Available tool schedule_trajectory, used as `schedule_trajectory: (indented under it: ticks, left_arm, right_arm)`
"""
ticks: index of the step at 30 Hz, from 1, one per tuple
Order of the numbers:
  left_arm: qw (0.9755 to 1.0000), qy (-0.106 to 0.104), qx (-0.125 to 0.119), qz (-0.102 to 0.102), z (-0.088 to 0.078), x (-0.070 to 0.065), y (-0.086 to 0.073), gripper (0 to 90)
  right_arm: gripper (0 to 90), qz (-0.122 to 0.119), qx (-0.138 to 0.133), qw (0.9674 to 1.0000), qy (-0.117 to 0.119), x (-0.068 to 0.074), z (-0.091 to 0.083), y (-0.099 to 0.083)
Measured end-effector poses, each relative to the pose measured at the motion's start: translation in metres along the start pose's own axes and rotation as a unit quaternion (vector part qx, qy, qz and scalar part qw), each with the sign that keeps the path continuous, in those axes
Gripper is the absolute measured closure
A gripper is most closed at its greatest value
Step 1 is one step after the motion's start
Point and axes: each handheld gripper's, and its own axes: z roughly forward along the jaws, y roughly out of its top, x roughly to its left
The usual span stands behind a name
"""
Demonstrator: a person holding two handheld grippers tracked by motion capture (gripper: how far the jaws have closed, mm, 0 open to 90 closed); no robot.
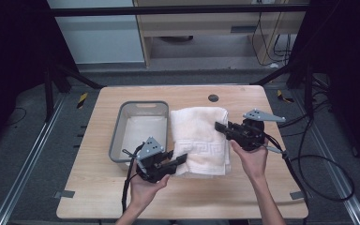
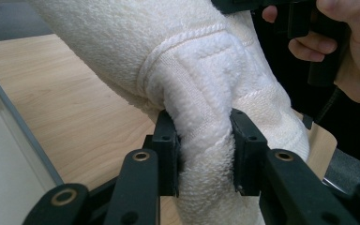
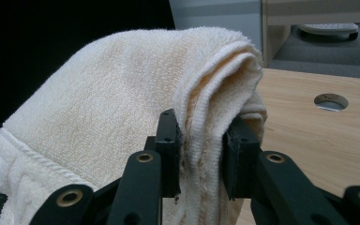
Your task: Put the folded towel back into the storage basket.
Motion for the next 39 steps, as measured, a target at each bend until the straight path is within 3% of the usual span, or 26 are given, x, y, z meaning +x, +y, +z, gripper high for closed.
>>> schedule_trajectory:
  ticks: [19, 39]
  left_arm:
    - [0.9998, 0.01, -0.017, -0.006, -0.018, 0.019, 0.008, 67.0]
    - [0.9981, 0.037, -0.044, -0.023, -0.044, 0.044, 0.014, 67.1]
  right_arm:
    - [71.4, -0.018, -0.006, 0.9998, 0.001, 0.018, 0.017, 0.021]
    - [71.4, -0.033, -0.021, 0.9991, 0.015, 0.041, 0.047, 0.042]
